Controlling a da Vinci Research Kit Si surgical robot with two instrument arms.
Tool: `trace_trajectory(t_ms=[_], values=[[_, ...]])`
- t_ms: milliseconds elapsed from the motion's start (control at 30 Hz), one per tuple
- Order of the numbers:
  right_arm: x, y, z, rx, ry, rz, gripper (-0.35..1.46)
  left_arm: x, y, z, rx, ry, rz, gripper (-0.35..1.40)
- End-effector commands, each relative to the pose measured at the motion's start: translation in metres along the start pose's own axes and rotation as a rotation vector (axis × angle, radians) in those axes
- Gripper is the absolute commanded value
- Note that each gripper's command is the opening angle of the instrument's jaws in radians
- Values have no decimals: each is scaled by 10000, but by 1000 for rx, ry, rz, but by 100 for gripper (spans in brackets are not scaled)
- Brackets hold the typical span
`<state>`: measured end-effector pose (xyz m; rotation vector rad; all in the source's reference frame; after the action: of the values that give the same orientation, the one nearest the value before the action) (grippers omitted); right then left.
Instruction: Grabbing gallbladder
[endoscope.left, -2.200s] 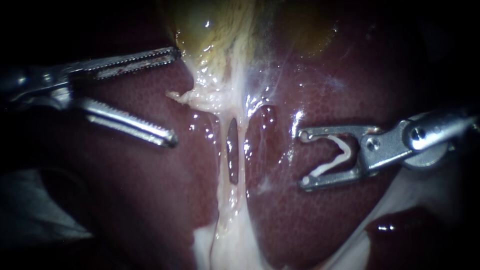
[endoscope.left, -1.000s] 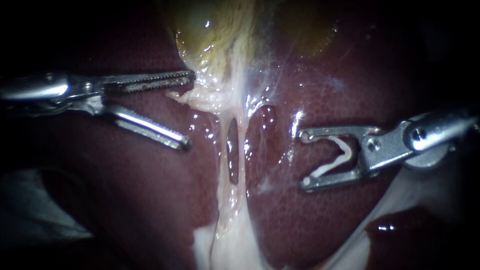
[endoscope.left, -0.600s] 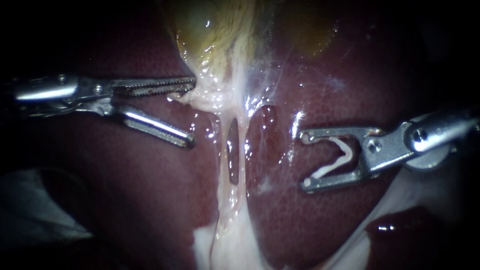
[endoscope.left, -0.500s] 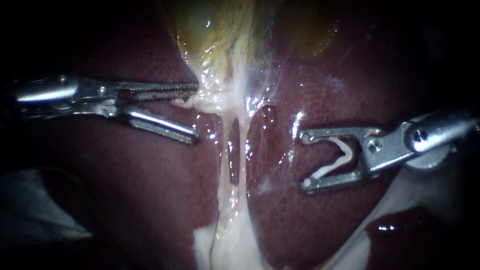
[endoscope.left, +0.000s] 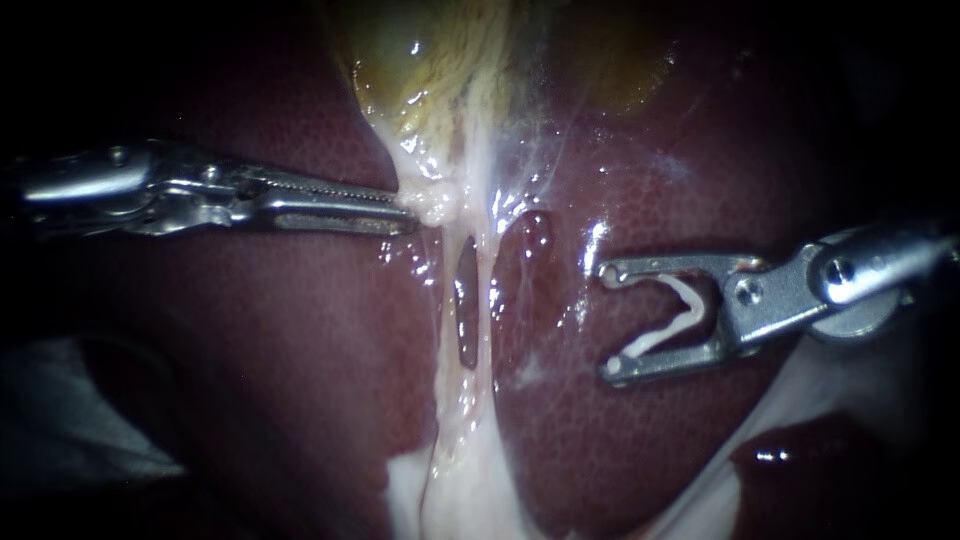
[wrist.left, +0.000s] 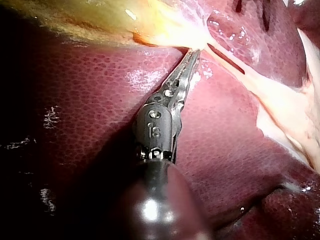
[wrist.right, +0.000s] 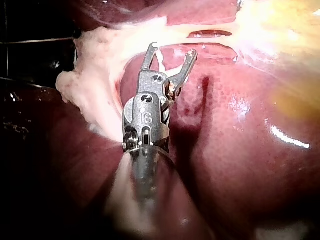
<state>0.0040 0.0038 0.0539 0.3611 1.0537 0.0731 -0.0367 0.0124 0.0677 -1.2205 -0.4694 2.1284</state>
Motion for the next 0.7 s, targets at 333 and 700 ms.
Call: trace_trajectory(t_ms=[333, 700], values=[[0, 0, 0, -1, 0, 1, 46, 41, 24, -45, -22, 3, -24, -35], [-1, 1, 0, -1, 0, 1, 46, 77, 20, -93, -24, 55, -32, -35]])
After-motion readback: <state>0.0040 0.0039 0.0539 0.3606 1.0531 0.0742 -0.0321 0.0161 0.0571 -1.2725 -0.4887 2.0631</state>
